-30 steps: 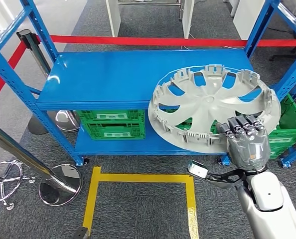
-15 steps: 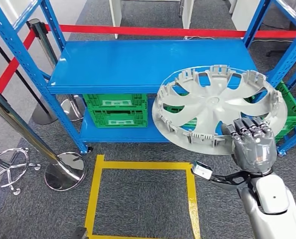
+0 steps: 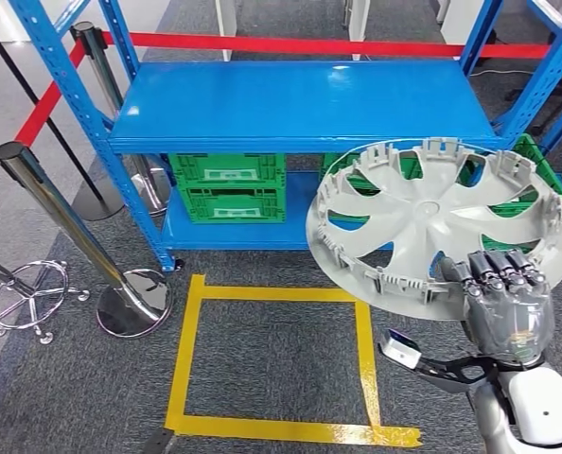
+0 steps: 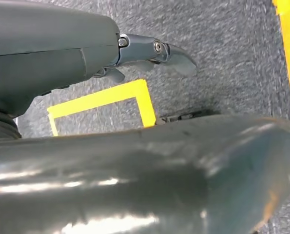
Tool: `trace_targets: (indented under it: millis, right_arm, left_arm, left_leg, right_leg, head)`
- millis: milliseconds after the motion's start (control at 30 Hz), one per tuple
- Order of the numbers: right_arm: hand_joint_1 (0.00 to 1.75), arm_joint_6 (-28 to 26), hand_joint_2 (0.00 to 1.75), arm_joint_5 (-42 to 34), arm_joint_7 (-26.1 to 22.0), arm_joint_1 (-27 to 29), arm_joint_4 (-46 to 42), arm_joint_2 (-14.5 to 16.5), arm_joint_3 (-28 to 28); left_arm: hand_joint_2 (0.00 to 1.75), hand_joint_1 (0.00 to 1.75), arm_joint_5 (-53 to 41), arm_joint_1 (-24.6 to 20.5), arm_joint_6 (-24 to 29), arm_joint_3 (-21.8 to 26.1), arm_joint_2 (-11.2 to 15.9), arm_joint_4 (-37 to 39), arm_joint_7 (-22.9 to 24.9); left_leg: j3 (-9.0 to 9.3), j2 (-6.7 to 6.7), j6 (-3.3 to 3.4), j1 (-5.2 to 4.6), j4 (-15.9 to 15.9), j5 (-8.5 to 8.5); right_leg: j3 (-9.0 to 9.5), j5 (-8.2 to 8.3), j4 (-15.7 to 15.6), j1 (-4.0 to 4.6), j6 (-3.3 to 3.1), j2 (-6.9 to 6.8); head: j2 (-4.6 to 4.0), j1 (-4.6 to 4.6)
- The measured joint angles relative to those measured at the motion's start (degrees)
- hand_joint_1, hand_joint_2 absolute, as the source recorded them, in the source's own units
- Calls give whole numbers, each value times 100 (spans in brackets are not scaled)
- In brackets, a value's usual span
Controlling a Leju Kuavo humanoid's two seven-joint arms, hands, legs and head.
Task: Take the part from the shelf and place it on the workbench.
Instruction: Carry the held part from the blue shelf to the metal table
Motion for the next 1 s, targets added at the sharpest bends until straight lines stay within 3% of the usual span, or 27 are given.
trace_targets:
  millis: [67,100,133,200,233,267,300,333,367,400,467,500,567,600,633,700,733,767,800,833,900,933,1000]
  right_arm:
    - [175,0,175,0,11,52,-23,44,-27]
    - [175,0,175,0,13,84,-31,60,-38]
    - [175,0,175,0,14,111,-34,69,-50]
    - [175,0,175,0,61,136,-36,84,-64]
    - [175,0,175,0,94,137,-36,84,-68]
    - [175,0,175,0,106,140,-34,84,-76]
    - [175,0,175,0,89,146,-32,84,-90]
    - [175,0,175,0,43,157,-27,84,-105]
    - [175,0,175,0,-7,170,-20,84,-122]
    - [175,0,175,-1,-43,182,-13,85,-133]
    - [175,0,175,-1,-80,199,-1,89,-144]
    - [175,0,175,-1,-88,212,3,91,-150]
    - [175,1,175,0,-76,245,17,102,-158]
    - [175,1,175,0,-62,263,25,110,-161]
    - [175,2,175,0,-44,279,33,119,-168]
    - [175,2,175,1,-6,307,42,132,-186]
    - [175,2,175,1,11,314,43,135,-197]
    - [175,2,175,1,22,319,43,138,-203]
    - [175,2,175,1,29,323,44,139,-210]
    - [175,2,175,1,32,329,43,139,-217]
    - [175,2,175,0,35,341,42,145,-232]
    - [175,2,175,0,39,344,42,150,-240]
    - [175,2,175,0,48,336,41,162,-250]
  left_arm:
    - [0,0,-2,-6,11,-1,4,1,1]
    - [0,0,-2,-7,16,-2,8,1,1]
    - [0,0,-2,-8,21,-2,13,1,1]
    - [0,0,1,-16,30,-5,17,0,1]
    - [0,0,2,-18,36,-13,17,1,1]
    - [0,0,4,-18,42,-23,17,2,1]
    - [0,0,7,-18,49,-36,20,2,1]
    - [0,0,19,-19,56,-45,24,1,-2]
    - [0,0,41,-26,58,-51,29,1,-7]
    - [0,0,76,-33,57,-52,34,-1,-17]
    - [0,0,165,-43,51,-45,44,-4,-48]
    - [0,0,201,-41,47,-37,50,-6,-61]
    - [0,0,234,-13,44,-10,69,-7,-77]
    - [0,0,229,9,44,1,79,-6,-80]
    - [0,0,218,34,44,8,87,-6,-84]
    - [0,0,189,57,45,11,93,-5,-88]
    - [0,0,179,59,46,11,94,-6,-91]
    - [0,0,173,57,47,11,94,-6,-94]
    - [0,0,171,54,48,11,96,-6,-98]
    - [0,0,170,53,48,11,99,-6,-102]
    - [0,0,167,47,47,13,116,-7,-104]
    - [0,0,164,40,46,13,127,-7,-106]
    - [0,0,158,24,46,14,142,-7,-108]
  left_leg:
    - [-107,18,112,-16,-42,97]
    - [-173,31,174,-17,-58,171]
    - [-252,43,228,-19,-75,253]
    - [-440,50,297,-52,-73,408]
    - [-543,51,309,-75,-71,491]
    - [-648,51,315,-96,-67,574]
    - [-756,52,312,-112,-61,658]
    - [-859,53,305,-123,-53,738]
    - [-950,53,293,-128,-39,812]
    - [-1031,51,275,-141,-17,876]
    - [-1142,49,231,-161,27,1004]
    - [-1178,48,208,-168,34,1071]
    - [-1229,43,154,-163,36,1143]
    - [-1255,38,118,-155,99,1029]
    - [-1291,33,77,-140,271,785]
    - [-1380,31,5,-96,914,133]
    - [-1417,32,-22,-76,1301,-95]
    - [-1418,32,-37,-61,1594,-167]
    - [-1370,32,-44,-49,1761,-130]
    - [-1220,31,-37,-43,1689,15]
    - [-709,23,23,-51,1051,226]
    - [-436,18,65,-62,634,230]
    - [-179,11,130,-97,145,135]
  right_leg:
    - [-70,32,-9,-29,75,14]
    - [-117,-110,65,-38,95,28]
    - [-188,-365,246,-40,99,46]
    - [-341,-981,895,-28,87,75]
    - [-385,-1143,1249,-18,79,84]
    - [-370,-1146,1501,-5,70,89]
    - [-277,-1009,1593,11,52,92]
    - [-101,-808,1511,28,31,92]
    - [168,-657,1240,46,6,93]
    - [533,-609,820,64,-16,91]
    - [1106,-799,-19,88,-49,95]
    - [1234,-882,-254,100,-63,97]
    - [1165,-858,-324,93,-109,88]
    - [1111,-800,-319,84,-143,78]
    - [1049,-732,-318,72,-182,64]
    - [924,-603,-297,71,-230,47]
    - [845,-537,-271,72,-238,41]
    - [752,-479,-232,73,-234,38]
    - [648,-429,-185,73,-228,36]
    - [532,-387,-128,73,-219,35]
    - [344,-325,-28,79,-191,35]
    - [272,-288,9,83,-168,33]
    - [182,-196,26,78,-108,27]
  head:
    - [0,-2]
    - [0,8]
    - [0,19]
    - [0,45]
    - [0,50]
    - [0,52]
    - [0,55]
    - [0,55]
    - [0,54]
    - [0,58]
    - [0,62]
    - [0,68]
    - [0,68]
    - [0,68]
    - [0,57]
    - [0,41]
    - [0,33]
    - [0,33]
    - [0,29]
    - [0,27]
    - [0,27]
    - [0,32]
    - [0,33]
